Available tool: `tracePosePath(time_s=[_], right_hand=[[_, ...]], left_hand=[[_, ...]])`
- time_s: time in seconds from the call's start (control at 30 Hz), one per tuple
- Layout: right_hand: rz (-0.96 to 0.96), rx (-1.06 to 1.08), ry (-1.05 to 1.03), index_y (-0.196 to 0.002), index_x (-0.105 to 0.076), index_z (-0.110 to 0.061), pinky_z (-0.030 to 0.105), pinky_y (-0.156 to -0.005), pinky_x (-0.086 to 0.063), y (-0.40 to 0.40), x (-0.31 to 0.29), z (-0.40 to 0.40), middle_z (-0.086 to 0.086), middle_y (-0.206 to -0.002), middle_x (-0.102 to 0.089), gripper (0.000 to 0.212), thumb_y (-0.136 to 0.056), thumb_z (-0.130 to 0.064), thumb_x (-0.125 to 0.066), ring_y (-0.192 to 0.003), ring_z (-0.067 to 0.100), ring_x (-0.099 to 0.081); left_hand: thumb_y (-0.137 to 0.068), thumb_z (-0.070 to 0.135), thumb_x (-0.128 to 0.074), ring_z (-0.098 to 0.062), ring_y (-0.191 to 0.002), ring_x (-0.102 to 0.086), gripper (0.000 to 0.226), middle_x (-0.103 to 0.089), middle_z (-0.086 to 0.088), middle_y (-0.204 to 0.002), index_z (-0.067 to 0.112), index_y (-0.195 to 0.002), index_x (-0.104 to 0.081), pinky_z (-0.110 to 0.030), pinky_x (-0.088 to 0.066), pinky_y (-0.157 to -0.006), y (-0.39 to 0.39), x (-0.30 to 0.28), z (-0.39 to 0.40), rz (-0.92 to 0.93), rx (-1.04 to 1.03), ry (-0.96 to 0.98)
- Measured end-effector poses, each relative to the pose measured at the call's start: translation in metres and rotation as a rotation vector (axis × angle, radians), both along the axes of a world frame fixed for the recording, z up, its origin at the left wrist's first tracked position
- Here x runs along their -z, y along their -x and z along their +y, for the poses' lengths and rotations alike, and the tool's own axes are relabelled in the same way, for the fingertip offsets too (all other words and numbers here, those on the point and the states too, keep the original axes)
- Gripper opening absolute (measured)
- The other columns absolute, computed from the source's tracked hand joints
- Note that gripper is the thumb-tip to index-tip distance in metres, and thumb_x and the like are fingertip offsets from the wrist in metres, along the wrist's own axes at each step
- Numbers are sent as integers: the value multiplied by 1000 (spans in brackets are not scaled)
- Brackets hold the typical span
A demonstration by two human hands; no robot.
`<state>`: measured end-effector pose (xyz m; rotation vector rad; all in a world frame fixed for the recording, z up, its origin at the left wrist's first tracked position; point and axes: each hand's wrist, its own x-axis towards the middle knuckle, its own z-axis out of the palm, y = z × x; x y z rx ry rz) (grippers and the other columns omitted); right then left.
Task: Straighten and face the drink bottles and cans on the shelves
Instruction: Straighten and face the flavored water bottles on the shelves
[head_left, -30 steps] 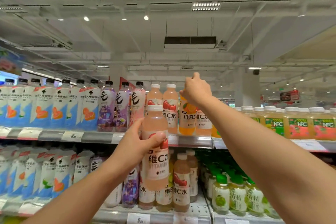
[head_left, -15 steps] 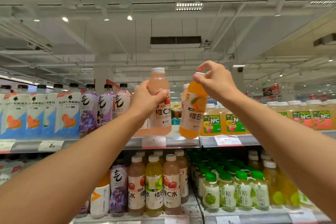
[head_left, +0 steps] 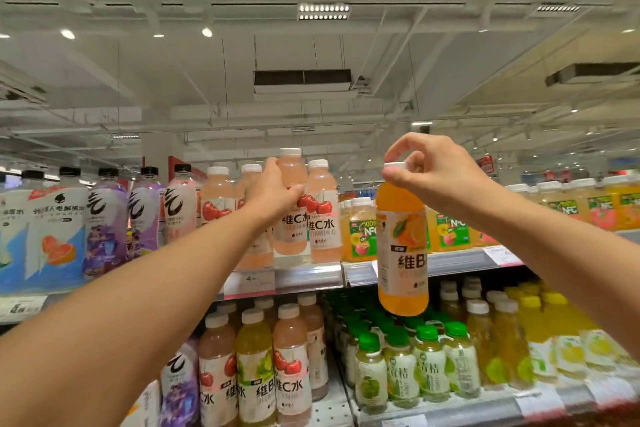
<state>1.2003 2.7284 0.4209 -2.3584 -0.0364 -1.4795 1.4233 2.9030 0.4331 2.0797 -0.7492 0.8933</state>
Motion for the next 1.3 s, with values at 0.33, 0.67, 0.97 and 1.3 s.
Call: tracePosePath(time_s=[0.33,0.67,0.97,1.3], right_hand=[[15,-86,10,-100,-67,-31,24,-57,-42,-18,9,1,-4,-77,-68,13,-90,-39,-71,-70,8,-63],[60,-127,-9,-101,-66,-35,29,-61,-49,-35,24,-3,-6,-83,-70,14,-90,-43,-70,-77,11,-67],[103,-138,-3,-100,-65,-34,31,-61,-53,-43,33,-5,-2,-82,-68,15,-89,-41,-72,-73,14,-65],[102,-151,20,-99,-65,-32,25,-54,-48,-47,33,0,0,-75,-66,13,-90,-39,-72,-65,9,-62]], left_hand=[[-95,32,-69,-31,-118,-58,75,-56,-15,-134,7,-152,-27,-44,-54,-95,5,5,-7,8,-41,-153],[-87,56,-58,-33,-128,-43,70,-50,-12,-140,29,-147,-34,-46,-42,-100,2,-10,-16,-335,-418,-423],[-92,50,-51,-31,-128,-46,53,-59,-5,-135,21,-136,-47,-52,-35,-105,-16,-29,-15,-340,-397,-462],[-95,68,-49,-27,-124,-58,61,-66,-4,-132,29,-141,-54,-46,-44,-103,-5,-60,-54,-263,-140,-423]])
